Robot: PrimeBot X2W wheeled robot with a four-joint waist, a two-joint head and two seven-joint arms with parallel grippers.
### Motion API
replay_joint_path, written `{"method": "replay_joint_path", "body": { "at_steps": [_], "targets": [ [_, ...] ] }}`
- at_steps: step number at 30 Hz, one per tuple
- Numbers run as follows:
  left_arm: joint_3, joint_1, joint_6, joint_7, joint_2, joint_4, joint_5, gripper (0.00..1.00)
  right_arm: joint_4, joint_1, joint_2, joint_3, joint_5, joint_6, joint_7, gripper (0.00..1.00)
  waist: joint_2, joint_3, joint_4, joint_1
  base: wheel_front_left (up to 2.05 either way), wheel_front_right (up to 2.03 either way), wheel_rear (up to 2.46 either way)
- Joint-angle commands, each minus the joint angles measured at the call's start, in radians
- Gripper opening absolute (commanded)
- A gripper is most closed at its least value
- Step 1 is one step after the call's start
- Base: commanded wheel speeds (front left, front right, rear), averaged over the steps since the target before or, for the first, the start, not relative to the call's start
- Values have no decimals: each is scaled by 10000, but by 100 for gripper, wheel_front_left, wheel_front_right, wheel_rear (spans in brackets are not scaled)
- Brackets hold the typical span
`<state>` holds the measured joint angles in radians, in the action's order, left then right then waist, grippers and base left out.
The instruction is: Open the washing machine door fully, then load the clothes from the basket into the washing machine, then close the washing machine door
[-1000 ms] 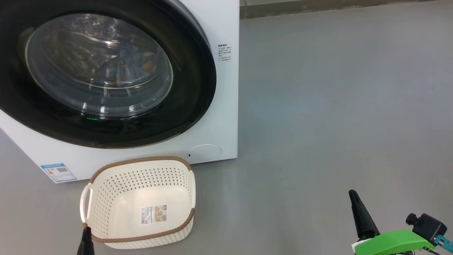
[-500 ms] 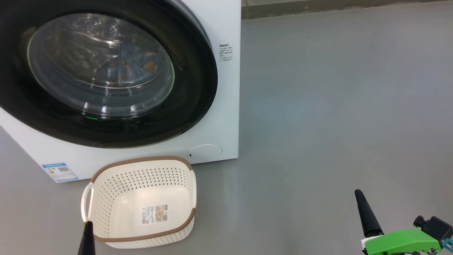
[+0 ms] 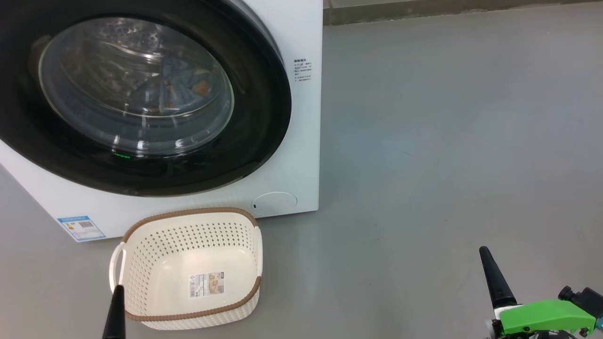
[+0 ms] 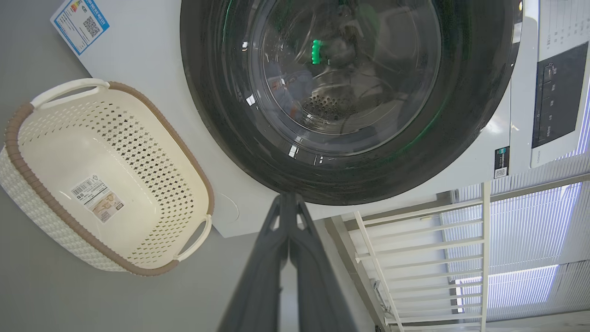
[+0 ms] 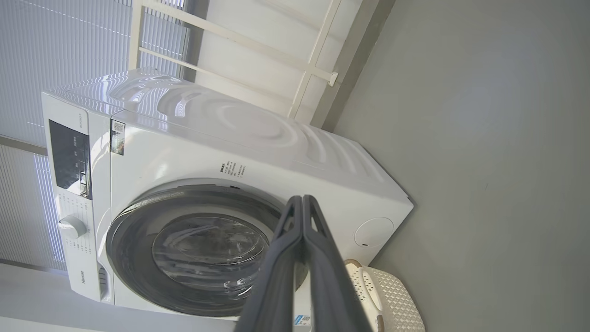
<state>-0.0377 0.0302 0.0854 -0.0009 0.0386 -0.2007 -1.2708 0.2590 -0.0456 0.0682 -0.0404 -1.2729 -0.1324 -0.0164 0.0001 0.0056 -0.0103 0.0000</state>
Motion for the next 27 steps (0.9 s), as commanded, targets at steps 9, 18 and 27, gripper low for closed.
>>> {"method": "replay_joint_path", "body": {
  "at_steps": [9,18,27],
  "targets": [
    [-357,-744,229,303,248,-12,-1202,0,-213,-467,101,-1,-1224,12,339,0,-1,-7,31,0,0,0,0],
    [-427,-995,320,568,263,-185,-2165,0,-193,-518,92,-154,-2212,14,611,0,-1,-14,61,0,0,0,0],
    [-499,-1249,411,836,277,-359,-3133,0,-173,-569,81,-310,-3205,16,888,0,-1,-21,90,0,0,0,0]
  ]
}}
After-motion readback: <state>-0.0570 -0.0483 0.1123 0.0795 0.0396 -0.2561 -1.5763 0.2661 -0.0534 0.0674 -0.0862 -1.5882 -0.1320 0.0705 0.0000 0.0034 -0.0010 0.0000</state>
